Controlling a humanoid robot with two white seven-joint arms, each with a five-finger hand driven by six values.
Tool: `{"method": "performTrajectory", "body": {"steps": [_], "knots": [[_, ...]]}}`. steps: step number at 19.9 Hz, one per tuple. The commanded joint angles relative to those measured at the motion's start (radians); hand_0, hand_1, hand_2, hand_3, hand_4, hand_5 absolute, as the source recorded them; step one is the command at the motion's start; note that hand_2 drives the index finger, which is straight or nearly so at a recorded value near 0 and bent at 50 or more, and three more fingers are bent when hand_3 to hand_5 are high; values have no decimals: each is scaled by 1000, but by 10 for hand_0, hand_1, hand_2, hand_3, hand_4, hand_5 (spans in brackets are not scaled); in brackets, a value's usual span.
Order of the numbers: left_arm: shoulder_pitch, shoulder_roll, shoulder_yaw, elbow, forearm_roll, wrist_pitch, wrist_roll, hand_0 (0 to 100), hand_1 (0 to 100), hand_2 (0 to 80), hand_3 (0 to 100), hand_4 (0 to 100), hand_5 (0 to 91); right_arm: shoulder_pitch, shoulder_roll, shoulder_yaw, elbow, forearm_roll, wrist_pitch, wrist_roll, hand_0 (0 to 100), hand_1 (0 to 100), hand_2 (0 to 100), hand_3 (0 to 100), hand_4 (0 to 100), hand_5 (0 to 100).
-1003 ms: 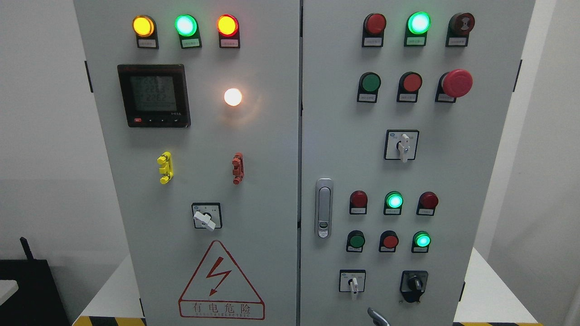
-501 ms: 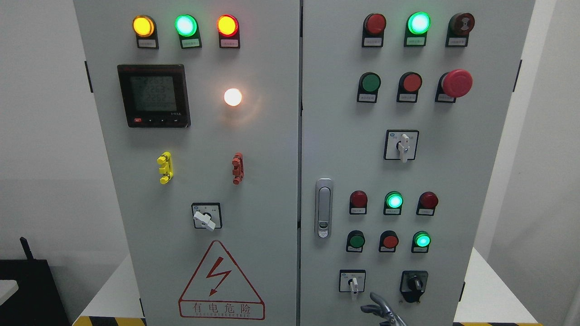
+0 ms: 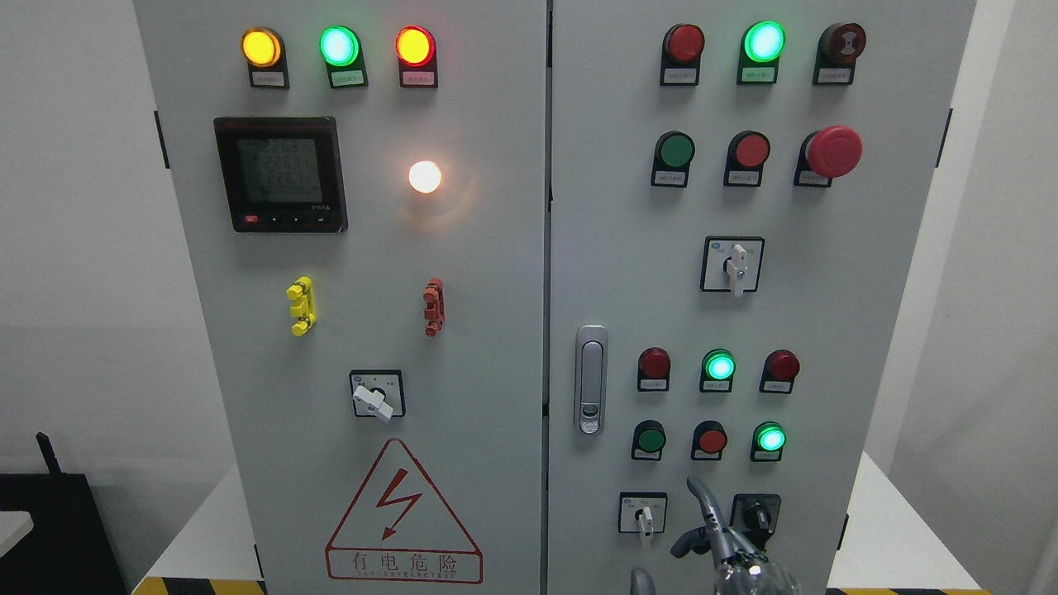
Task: Release door handle
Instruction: 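Raise the right hand up toward the silver lever door handle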
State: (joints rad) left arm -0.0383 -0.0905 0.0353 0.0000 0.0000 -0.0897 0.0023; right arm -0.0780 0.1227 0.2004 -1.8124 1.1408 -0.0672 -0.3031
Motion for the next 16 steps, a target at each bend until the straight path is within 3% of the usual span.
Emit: {"method": "performTrajectory", "body": {"steps": [1,5,8,16], "knots": [[0,0,0,-9,-28,-1,1,120,389,0,0,0,0,-54,9,140,57,154,47,42,407,372,102,1000,1000,998],[0,0,0,-9,-28,-1,1,120,389,0,0,0,0,-66,8,140,59,227,47,58,418,373,98,1000,1000,999],[0,0,0,-9,-28,-1,1,120,389,0,0,0,0,-69,0,142,59,232,43,117,425,373,104,1000,1000,999],[0,0,0,-9,-28,-1,1,120,389,0,0,0,0,-98,3,137,58,297,59,122,412,371,65,1000,1000,999]]}}
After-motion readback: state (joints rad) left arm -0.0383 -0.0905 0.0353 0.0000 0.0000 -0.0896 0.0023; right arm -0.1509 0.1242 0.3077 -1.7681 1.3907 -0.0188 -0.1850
